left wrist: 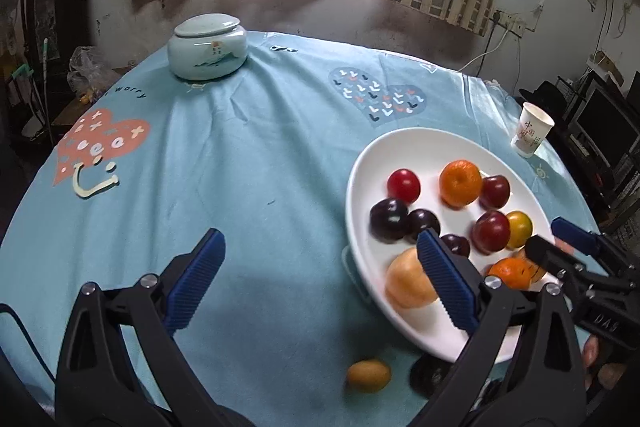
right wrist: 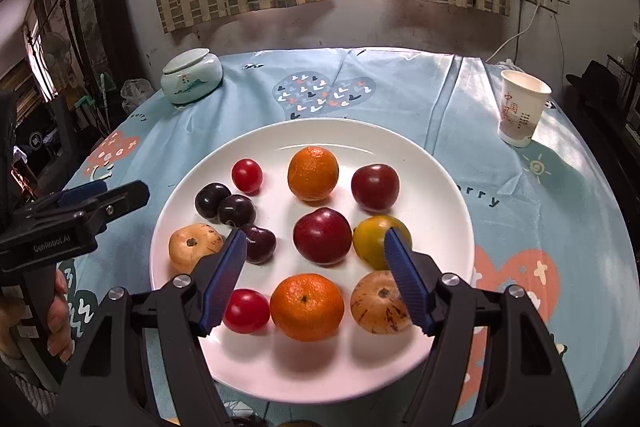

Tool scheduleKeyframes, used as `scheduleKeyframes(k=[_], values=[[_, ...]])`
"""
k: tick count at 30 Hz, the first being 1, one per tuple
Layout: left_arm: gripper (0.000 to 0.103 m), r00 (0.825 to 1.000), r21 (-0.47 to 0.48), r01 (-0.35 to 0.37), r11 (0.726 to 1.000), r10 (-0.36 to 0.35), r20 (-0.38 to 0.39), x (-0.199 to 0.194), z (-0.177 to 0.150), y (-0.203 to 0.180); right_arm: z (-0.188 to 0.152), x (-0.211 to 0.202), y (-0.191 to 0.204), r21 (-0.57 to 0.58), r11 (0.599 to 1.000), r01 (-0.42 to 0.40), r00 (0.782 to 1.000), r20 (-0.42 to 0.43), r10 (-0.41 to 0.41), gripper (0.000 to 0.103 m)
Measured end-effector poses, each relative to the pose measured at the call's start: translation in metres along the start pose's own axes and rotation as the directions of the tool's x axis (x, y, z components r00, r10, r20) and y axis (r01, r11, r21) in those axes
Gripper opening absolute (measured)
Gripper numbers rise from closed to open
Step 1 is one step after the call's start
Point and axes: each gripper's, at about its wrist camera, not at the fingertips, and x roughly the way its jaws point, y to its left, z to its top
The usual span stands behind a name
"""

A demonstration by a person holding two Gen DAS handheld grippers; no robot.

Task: Organize fruits
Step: 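Withdraw both tools from the plate toward the remaining fruits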

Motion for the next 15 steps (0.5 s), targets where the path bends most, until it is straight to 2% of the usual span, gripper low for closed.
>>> scheduleKeyframes(k=[9, 15], values=[[0.099, 0.999, 0.043, -0.025, 0.999, 0.024, 0.023, -0.027, -0.030, 0.005, -0.042, -0.044, -0.023, 0.110, 0.994, -0.021, 0.999, 0.041, 0.017, 0.072], [0.099, 0.999, 0.112, -0.035, 0.993, 0.036, -0.006, -0.039, -0.071, 0.004, -0.066, -0.074, -0.034, 0.166, 0.986, -0.031, 0.996, 0.082, 0.017, 0.072]])
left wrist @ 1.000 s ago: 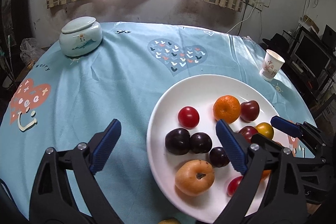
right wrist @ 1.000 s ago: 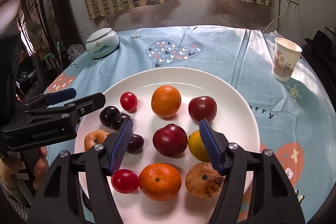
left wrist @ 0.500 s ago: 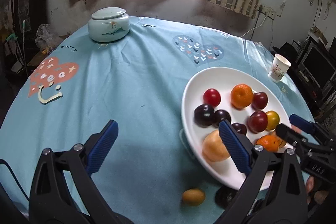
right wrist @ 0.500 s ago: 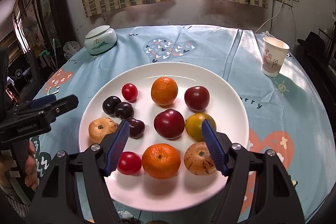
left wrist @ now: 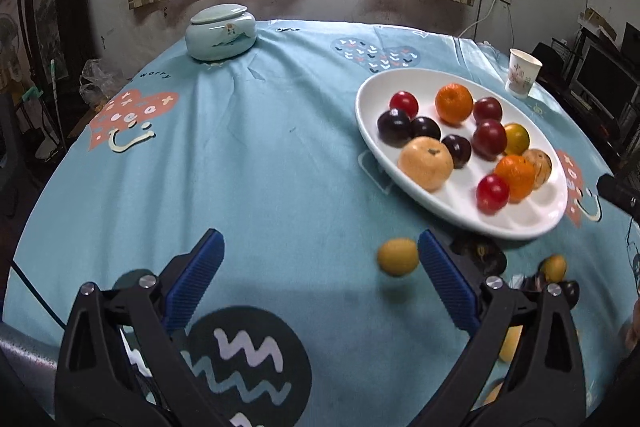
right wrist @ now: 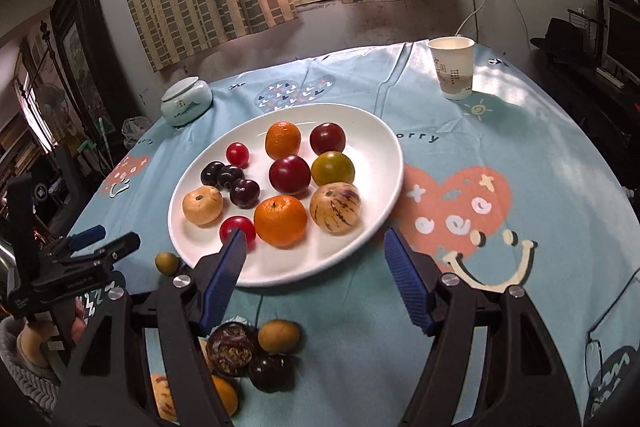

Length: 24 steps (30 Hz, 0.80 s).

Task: Organize fruits
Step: 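Withdraw both tools from the plate toward the remaining fruits, then grasp the small yellow fruit with the left tool while the right tool grasps a dark plum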

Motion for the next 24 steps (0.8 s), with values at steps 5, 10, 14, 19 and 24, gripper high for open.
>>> scheduleKeyframes(k=[5, 10, 14, 19, 24], values=[[0.099, 0.999, 0.062, -0.034, 0.998, 0.035, -0.007, -0.003, -0.019, -0.011, -0.023, -0.025, -0.011, 0.052, 0.999, 0.007, 0.999, 0.035, -0.008, 0.097], [0.099, 0.998, 0.121, -0.055, 0.991, 0.056, -0.002, 0.001, -0.023, -0.022, -0.035, -0.039, -0.023, 0.092, 0.994, -0.051, 0.997, 0.058, 0.046, 0.101], [0.099, 0.999, 0.133, -0.047, 0.990, 0.048, -0.008, 0.006, -0.021, -0.027, -0.036, -0.039, -0.021, 0.095, 0.994, -0.059, 0.997, 0.052, 0.055, 0.101], [0.096, 0.999, 0.148, 0.002, 0.989, 0.004, -0.040, 0.016, -0.017, -0.034, -0.037, -0.037, -0.017, 0.078, 0.996, -0.042, 0.999, 0.038, 0.039, 0.101], [0.070, 0.995, 0.142, 0.080, 0.987, -0.070, -0.076, 0.026, -0.015, -0.036, -0.039, -0.034, -0.016, 0.076, 0.996, -0.044, 0.999, 0.024, 0.043, 0.101]])
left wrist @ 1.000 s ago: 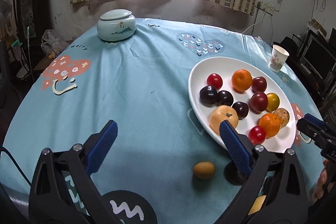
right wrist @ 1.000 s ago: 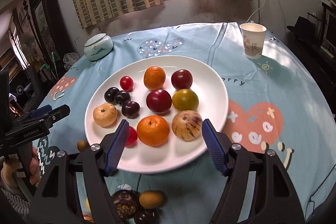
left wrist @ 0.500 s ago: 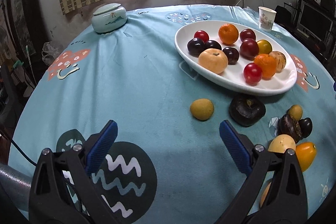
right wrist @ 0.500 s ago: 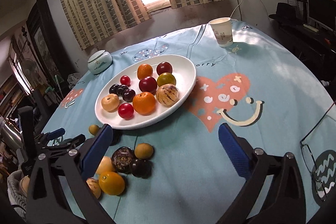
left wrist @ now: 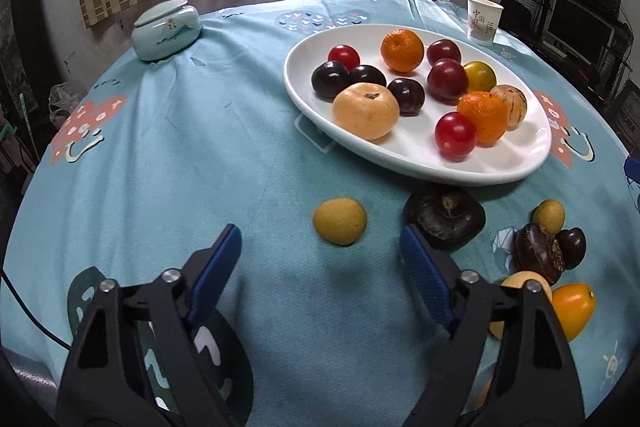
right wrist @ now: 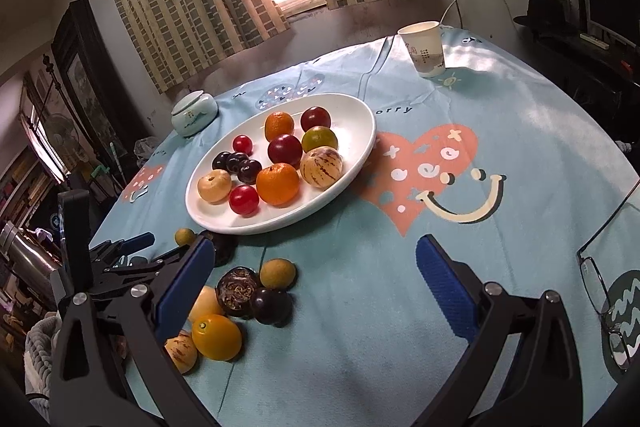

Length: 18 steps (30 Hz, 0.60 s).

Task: Organize fruits
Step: 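Grasp the small yellow fruit with the left tool while the right tool grasps a dark plum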

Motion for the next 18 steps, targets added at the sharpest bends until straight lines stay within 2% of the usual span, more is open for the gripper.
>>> scheduleKeyframes(k=[1, 2, 5, 7, 8, 9, 14, 18], values=[[0.065, 1.000, -0.002, 0.016, 1.000, -0.016, -0.018, 0.004, 0.000, 0.001, -0.001, 0.001, 0.001, -0.004, 1.000, 0.000, 1.000, -0.004, 0.000, 0.101], [0.055, 0.999, -0.007, 0.029, 1.000, -0.029, -0.033, 0.006, 0.000, 0.001, -0.001, 0.001, 0.002, -0.009, 1.000, 0.000, 1.000, -0.008, 0.000, 0.101], [0.046, 0.999, -0.023, 0.042, 0.999, -0.043, -0.028, 0.007, 0.001, 0.003, -0.002, 0.003, 0.004, -0.017, 1.000, -0.003, 1.000, -0.013, 0.003, 0.101], [0.043, 0.998, -0.026, 0.048, 0.998, -0.049, -0.025, 0.008, 0.002, 0.004, -0.003, 0.004, 0.005, -0.022, 1.000, -0.002, 1.000, -0.018, 0.001, 0.101], [0.039, 0.998, -0.028, 0.055, 0.998, -0.055, -0.022, 0.008, 0.002, 0.004, -0.003, 0.004, 0.005, -0.026, 1.000, 0.001, 1.000, -0.020, -0.001, 0.101], [0.030, 0.997, -0.029, 0.072, 0.997, -0.072, -0.018, 0.008, 0.002, 0.004, -0.003, 0.005, 0.006, -0.029, 1.000, 0.002, 1.000, -0.021, -0.002, 0.101], [0.029, 0.995, -0.009, 0.103, 0.995, -0.103, -0.014, 0.006, 0.002, 0.000, -0.005, 0.006, 0.009, -0.048, 0.999, -0.006, 1.000, -0.025, 0.004, 0.101], [0.029, 0.997, 0.006, 0.077, 0.997, -0.077, -0.004, 0.001, 0.000, -0.003, -0.006, 0.009, 0.013, -0.069, 0.998, -0.010, 1.000, -0.031, 0.007, 0.100]])
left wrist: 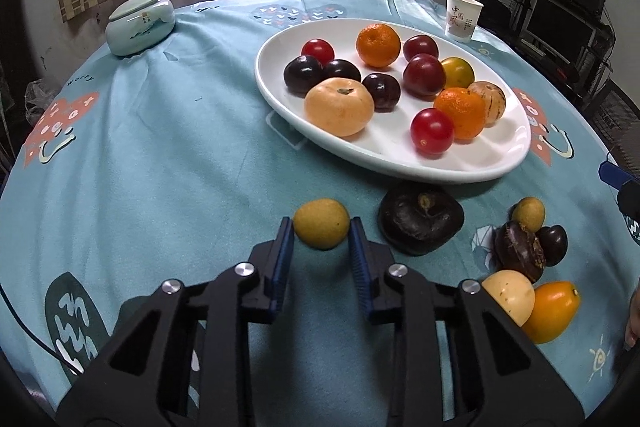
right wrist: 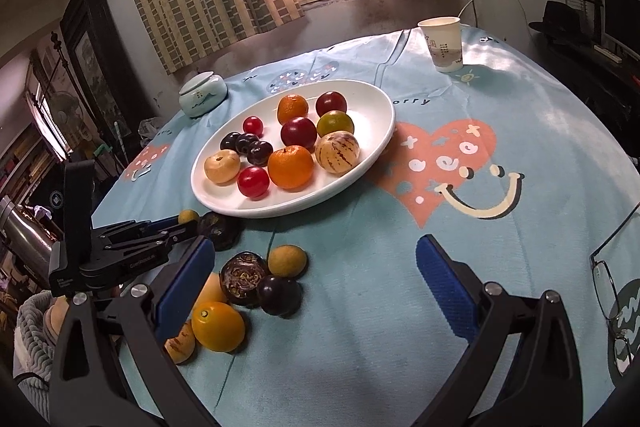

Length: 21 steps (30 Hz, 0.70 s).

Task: Organize fruits
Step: 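Grasp the small yellow fruit with the left tool while the right tool grasps a dark plum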

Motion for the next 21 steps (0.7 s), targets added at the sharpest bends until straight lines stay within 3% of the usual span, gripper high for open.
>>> scheduleKeyframes(k=[7, 11, 14, 16, 21], values=[[0.029, 1.000, -0.017, -0.010, 1.000, 0.010, -0.007, 0.001, -0.001, 0.004, -0.006, 0.015, 0.007, -0.038, 0.999, -0.027, 0.997, -0.074, 0.024, 0.077], [0.029, 1.000, -0.019, -0.008, 1.000, 0.008, -0.012, 0.001, -0.001, 0.004, -0.015, 0.022, 0.020, -0.094, 0.995, -0.034, 0.993, -0.116, 0.023, 0.074], [0.029, 1.000, -0.018, -0.009, 1.000, 0.009, -0.012, 0.001, -0.001, 0.004, -0.022, 0.033, 0.023, -0.110, 0.993, -0.036, 0.985, -0.172, 0.017, 0.059], [0.029, 1.000, -0.014, -0.013, 1.000, 0.012, -0.013, 0.001, -0.001, 0.004, -0.025, 0.040, 0.021, -0.088, 0.995, -0.052, 0.979, -0.203, 0.033, 0.039], [0.029, 1.000, -0.012, -0.014, 1.000, 0.014, -0.015, 0.002, -0.002, 0.003, -0.025, 0.040, 0.019, -0.064, 0.994, -0.084, 0.976, -0.205, 0.069, 0.028]])
